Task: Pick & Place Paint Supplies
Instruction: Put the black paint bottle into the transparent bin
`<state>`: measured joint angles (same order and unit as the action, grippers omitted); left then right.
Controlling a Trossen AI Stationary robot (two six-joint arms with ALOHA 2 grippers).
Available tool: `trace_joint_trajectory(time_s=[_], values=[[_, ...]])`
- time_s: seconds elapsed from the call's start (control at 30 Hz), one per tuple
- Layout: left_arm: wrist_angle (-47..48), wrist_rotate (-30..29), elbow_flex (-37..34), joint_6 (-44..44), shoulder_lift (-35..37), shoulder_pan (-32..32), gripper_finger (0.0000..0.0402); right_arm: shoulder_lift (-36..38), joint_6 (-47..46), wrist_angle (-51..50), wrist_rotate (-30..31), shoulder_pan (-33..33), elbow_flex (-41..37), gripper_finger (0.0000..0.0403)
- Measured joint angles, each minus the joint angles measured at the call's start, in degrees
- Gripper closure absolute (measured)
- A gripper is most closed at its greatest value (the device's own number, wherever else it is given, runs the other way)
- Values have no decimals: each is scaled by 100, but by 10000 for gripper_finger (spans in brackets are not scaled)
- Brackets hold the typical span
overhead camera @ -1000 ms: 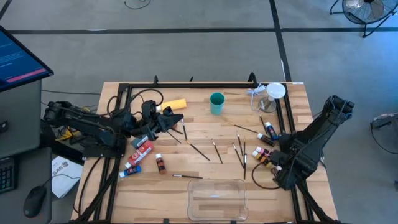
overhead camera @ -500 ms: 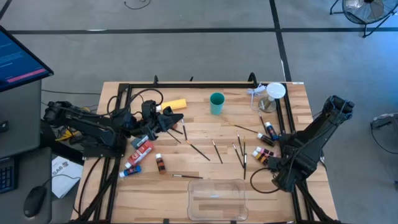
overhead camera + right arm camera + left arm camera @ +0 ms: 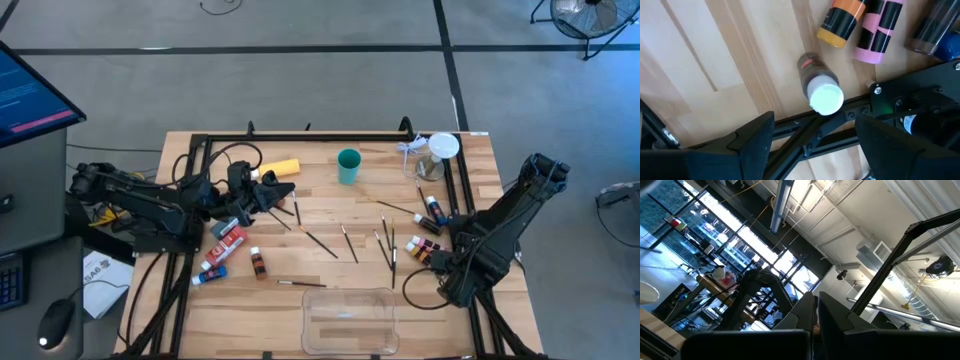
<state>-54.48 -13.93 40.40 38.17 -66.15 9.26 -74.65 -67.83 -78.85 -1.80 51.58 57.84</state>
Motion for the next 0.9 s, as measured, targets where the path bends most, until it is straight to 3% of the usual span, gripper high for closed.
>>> trace_joint_trajectory(time_s=[0.37, 0.57, 0.9], values=[[2, 34, 0, -341, 0, 105, 400, -2, 25, 4, 37, 4, -168, 131], [2, 35, 0, -540, 0, 199, 400, -2, -498, 94, -118, -31, -168, 131], [2, 32, 1, -669, 0, 198, 400, -2, -721, 762, -29, -95, -170, 131]])
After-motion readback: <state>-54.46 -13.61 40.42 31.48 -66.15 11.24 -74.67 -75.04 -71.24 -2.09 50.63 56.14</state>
